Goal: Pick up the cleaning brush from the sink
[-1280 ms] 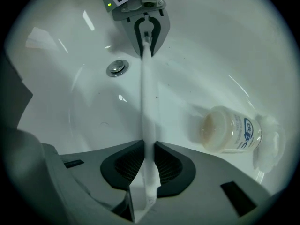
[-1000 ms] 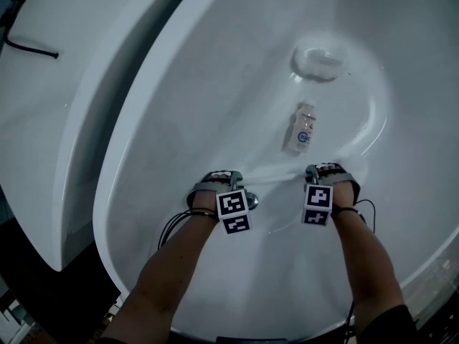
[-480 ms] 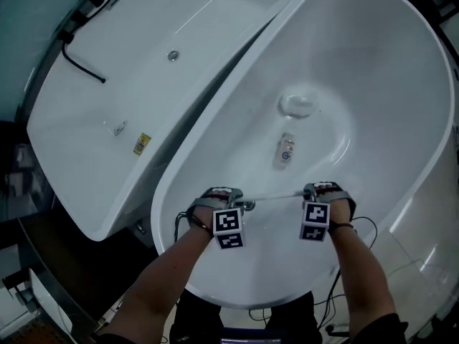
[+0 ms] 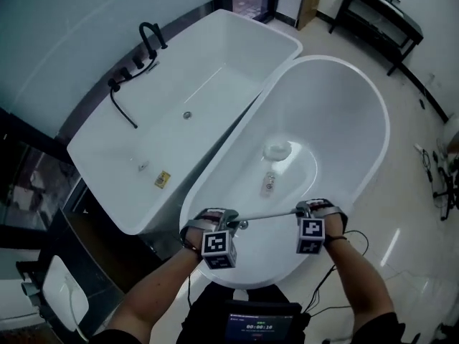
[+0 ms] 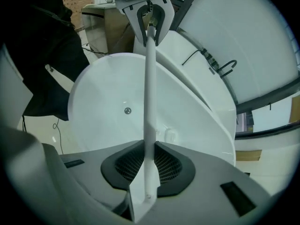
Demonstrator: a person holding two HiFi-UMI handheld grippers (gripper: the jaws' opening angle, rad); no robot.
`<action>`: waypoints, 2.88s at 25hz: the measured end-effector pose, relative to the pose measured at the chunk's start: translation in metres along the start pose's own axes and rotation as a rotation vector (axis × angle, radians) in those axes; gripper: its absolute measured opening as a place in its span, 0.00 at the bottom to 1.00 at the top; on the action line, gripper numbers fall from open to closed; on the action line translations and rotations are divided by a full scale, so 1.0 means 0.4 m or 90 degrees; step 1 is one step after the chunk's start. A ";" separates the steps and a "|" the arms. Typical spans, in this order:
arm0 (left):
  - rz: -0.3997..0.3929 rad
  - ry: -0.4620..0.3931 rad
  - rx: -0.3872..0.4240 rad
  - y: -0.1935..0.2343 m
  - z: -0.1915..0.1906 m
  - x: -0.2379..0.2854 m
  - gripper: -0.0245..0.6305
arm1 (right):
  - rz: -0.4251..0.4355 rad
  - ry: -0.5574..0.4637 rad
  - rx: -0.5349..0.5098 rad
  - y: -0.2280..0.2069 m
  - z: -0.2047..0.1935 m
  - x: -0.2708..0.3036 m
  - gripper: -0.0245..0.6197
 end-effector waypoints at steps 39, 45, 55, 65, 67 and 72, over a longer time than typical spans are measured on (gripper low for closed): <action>0.832 -0.040 -0.484 -1.624 -0.447 -2.035 0.40 | -0.301 -0.487 -0.015 1.117 1.303 -1.289 0.12; 0.875 -0.124 -0.579 -1.824 -0.462 -2.092 0.37 | -0.244 -0.585 0.080 1.297 1.371 -1.372 0.12; 1.059 -0.265 -0.815 -2.059 -0.472 -2.186 0.05 | -0.109 -0.770 0.229 1.384 1.490 -1.474 0.12; 1.062 -0.259 -0.932 -2.157 -0.519 -2.143 0.05 | -0.029 -0.912 0.335 1.419 1.553 -1.539 0.12; 1.057 -0.266 -0.927 -2.156 -0.520 -2.149 0.05 | -0.025 -0.926 0.354 1.430 1.553 -1.552 0.12; 1.046 -0.272 -0.911 -2.145 -0.536 -2.158 0.05 | -0.033 -0.943 0.367 1.432 1.557 -1.572 0.12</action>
Point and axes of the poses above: the fingertips, and each gripper's own axes: x forward along the fingers, y to its left, z out of its top, the point moved 6 cm from there along -x, backward along the fingers
